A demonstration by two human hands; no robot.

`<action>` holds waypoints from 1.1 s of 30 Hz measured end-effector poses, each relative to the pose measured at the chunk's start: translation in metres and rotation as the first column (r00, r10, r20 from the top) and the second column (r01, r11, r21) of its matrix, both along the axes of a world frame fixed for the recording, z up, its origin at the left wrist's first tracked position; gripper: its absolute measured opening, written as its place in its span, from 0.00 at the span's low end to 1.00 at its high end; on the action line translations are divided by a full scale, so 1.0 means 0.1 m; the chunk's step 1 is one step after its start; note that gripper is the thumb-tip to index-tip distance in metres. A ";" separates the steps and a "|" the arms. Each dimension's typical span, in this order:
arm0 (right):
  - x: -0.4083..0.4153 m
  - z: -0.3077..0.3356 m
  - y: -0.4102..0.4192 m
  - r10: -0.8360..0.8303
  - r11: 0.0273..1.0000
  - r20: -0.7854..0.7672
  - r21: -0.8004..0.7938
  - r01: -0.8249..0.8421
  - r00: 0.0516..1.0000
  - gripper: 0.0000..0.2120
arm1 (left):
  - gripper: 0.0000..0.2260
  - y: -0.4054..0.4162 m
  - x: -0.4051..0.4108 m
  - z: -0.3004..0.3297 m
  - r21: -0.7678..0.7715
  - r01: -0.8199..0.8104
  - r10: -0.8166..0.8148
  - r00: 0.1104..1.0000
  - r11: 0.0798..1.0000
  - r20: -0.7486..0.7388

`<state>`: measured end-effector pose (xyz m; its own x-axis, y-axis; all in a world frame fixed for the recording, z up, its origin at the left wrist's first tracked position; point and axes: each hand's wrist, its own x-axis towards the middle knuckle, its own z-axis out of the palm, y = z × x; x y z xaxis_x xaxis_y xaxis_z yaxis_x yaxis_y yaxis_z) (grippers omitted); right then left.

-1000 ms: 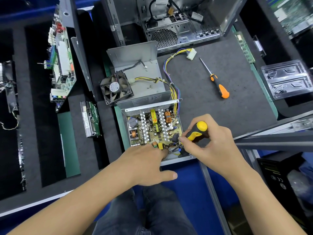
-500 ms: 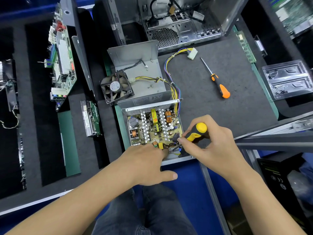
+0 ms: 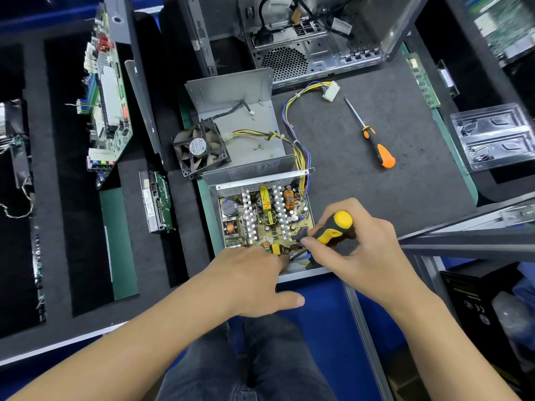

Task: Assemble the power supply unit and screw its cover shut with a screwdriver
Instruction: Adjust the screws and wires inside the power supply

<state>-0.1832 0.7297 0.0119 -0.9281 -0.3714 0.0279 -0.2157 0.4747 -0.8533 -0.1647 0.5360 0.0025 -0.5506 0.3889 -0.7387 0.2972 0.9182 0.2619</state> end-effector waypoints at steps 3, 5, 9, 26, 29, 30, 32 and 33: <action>0.00 0.01 0.01 -0.003 1.000 -0.009 -0.014 0.003 1.000 0.14 | 0.33 0.00 0.00 0.00 0.004 0.005 -0.005 1.000 1.000 -0.007; 0.01 0.01 0.02 -0.007 1.000 -0.004 -0.019 0.007 1.000 0.13 | 0.33 0.00 0.01 0.00 0.006 0.004 -0.004 1.000 1.000 -0.012; 0.02 0.01 0.04 -0.020 1.000 -0.002 -0.019 0.020 1.000 0.13 | 0.34 0.00 0.01 -0.02 0.010 0.008 -0.008 1.000 1.000 -0.026; -0.01 0.02 0.10 -0.123 0.983 -0.032 -0.138 0.117 0.992 0.12 | 0.33 -0.02 0.03 -0.08 0.013 -0.001 0.002 0.999 1.000 -0.050; -0.03 0.00 0.11 -0.098 0.990 -0.032 -0.109 0.094 0.995 0.12 | 0.33 -0.02 0.04 -0.08 0.008 0.028 -0.027 0.997 1.000 -0.077; -0.03 -0.01 0.12 -0.092 0.991 -0.030 -0.105 0.088 0.995 0.12 | 0.33 -0.02 0.04 -0.08 0.004 0.043 -0.042 0.995 0.999 -0.096; -0.02 -0.02 0.12 -0.084 0.992 -0.031 -0.096 0.080 0.996 0.12 | 0.33 -0.01 0.05 -0.09 -0.004 0.077 -0.077 0.987 0.997 -0.141; -0.02 -0.02 0.12 -0.083 0.993 -0.028 -0.092 0.080 0.996 0.12 | 0.33 -0.01 0.05 -0.08 -0.005 0.091 -0.090 0.984 0.996 -0.155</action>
<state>-0.1852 0.7419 0.0094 -0.9532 -0.2892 0.0879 -0.2069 0.4125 -0.8871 -0.1600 0.5350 -0.0059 -0.6209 0.4436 -0.6464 0.4163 0.8852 0.2077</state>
